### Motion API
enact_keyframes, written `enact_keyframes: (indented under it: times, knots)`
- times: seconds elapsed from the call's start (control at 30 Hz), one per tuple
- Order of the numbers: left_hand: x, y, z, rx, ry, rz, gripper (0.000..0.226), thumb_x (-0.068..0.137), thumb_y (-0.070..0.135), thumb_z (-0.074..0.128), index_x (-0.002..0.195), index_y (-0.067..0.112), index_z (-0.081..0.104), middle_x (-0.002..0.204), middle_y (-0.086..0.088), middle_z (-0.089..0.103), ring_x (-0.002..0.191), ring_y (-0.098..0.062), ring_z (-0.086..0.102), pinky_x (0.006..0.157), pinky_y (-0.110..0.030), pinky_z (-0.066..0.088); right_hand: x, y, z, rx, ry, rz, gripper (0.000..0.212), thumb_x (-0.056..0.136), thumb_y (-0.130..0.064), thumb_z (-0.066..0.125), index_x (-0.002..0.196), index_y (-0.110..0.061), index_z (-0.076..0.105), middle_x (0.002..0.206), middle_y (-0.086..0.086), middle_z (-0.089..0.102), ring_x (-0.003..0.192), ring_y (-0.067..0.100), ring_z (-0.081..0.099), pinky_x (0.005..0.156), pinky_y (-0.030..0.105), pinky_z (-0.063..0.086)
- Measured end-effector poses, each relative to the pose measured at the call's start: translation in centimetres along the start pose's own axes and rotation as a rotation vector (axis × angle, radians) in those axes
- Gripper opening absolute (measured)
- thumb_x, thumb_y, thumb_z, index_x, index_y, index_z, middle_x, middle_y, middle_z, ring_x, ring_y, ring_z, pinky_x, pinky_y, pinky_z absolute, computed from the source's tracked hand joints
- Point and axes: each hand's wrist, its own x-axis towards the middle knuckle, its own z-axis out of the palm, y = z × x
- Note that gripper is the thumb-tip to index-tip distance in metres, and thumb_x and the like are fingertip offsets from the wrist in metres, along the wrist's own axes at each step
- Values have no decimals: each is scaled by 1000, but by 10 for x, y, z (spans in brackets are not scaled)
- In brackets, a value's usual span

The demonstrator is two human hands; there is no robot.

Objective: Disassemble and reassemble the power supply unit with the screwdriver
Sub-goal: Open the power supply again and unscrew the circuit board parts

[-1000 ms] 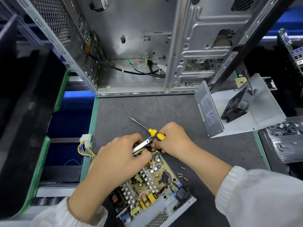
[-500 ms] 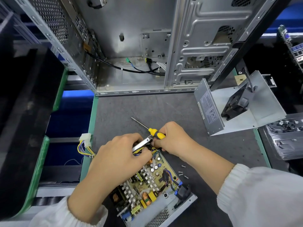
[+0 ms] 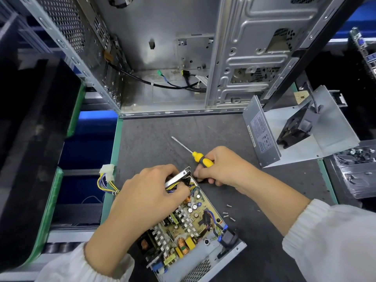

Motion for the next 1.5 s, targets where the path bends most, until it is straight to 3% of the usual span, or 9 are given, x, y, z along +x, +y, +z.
enact_keyframes:
  times: [0.1, 0.23, 0.4, 0.5, 0.6, 0.73, 0.9, 1.5]
  knots:
    - [0, -1, 1, -12, -11, 4, 25, 77, 54, 42, 86, 36, 56, 74, 17, 61, 72, -4, 57, 60, -28, 40, -18, 2, -23, -180, 36, -105, 26, 90, -25, 59, 95, 1, 64, 81, 11, 67, 66, 21, 53, 61, 28, 43]
    - [0, -3, 1, -31, -31, 1, 22, 74, 53, 42, 80, 36, 54, 70, 16, 61, 67, -4, 57, 56, -27, 37, -49, -5, -53, -623, 205, -234, 15, 89, -31, 57, 100, -22, 55, 91, -1, 64, 76, 19, 53, 56, 29, 37]
    - [0, -4, 2, -78, -45, 10, 20, 66, 51, 39, 72, 37, 52, 64, 12, 61, 63, -9, 57, 57, -29, 39, -69, -28, -55, -893, 306, -394, 18, 83, -42, 59, 83, -24, 63, 70, -5, 51, 71, 22, 52, 46, 23, 28]
    - [-1, -4, 2, -106, -29, 36, 20, 65, 49, 37, 74, 39, 52, 57, 6, 55, 59, -15, 52, 56, -30, 37, -70, -38, -53, -923, 297, -473, 21, 80, -41, 60, 76, -21, 64, 63, -4, 50, 64, 19, 50, 45, 24, 28]
    - [-2, -4, 1, -116, -23, 48, 35, 66, 46, 36, 93, 47, 58, 62, 10, 60, 64, -16, 56, 63, -32, 46, -67, -46, -48, -902, 303, -513, 17, 76, -39, 64, 74, -23, 65, 73, -3, 56, 70, 22, 54, 48, 26, 36]
    - [-2, -5, 1, -74, -5, 67, 49, 66, 47, 32, 108, 53, 58, 60, 12, 57, 61, -13, 53, 63, -31, 47, -60, -47, -41, -858, 323, -551, 12, 71, -34, 69, 71, -22, 65, 67, -3, 58, 66, 23, 57, 65, 37, 53]
    - [-1, -6, 1, -53, 0, 59, 52, 66, 48, 31, 110, 55, 58, 57, 11, 54, 59, -13, 49, 60, -30, 40, -54, -45, -38, -856, 330, -584, 14, 68, -32, 70, 66, -21, 61, 62, -3, 54, 61, 24, 55, 63, 38, 53]
    - [-2, -1, -2, -67, -21, 20, 47, 66, 48, 34, 108, 55, 56, 58, 9, 55, 61, -13, 51, 66, -33, 49, -41, -48, -28, -937, 310, -559, 16, 63, -34, 69, 63, -21, 59, 57, -5, 48, 55, 26, 51, 60, 38, 51]
